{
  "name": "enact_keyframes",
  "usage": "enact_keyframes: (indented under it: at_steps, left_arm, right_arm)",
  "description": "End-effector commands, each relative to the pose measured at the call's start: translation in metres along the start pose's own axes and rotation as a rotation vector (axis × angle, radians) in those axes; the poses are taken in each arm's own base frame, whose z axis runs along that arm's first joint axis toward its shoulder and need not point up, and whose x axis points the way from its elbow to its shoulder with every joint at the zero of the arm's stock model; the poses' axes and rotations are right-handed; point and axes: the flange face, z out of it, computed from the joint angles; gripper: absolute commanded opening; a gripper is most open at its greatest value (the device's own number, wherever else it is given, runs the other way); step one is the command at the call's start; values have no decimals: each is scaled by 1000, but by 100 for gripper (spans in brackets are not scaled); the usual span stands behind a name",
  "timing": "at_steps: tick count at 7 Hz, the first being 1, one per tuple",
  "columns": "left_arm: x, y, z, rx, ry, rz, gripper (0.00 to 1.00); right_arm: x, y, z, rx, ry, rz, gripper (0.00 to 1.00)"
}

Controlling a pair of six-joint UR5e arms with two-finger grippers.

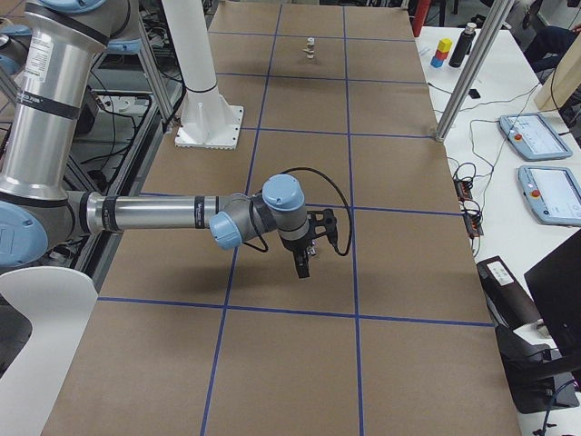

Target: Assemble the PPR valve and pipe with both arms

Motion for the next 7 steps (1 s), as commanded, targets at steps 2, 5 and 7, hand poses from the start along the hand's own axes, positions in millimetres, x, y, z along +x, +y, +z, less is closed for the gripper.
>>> enact_keyframes:
  at_steps: [2, 5, 7]
  left_arm:
    - [2, 0, 0, -2, 3, -2, 100]
    - [62, -19, 35, -84, 27, -19, 99]
    - [126, -49, 64, -140, 45, -82, 99]
  right_arm:
    - [3, 5, 6, -22, -22, 14, 100]
    - [8, 8, 10, -31, -19, 22, 100]
    - [9, 8, 11, -33, -19, 24, 99]
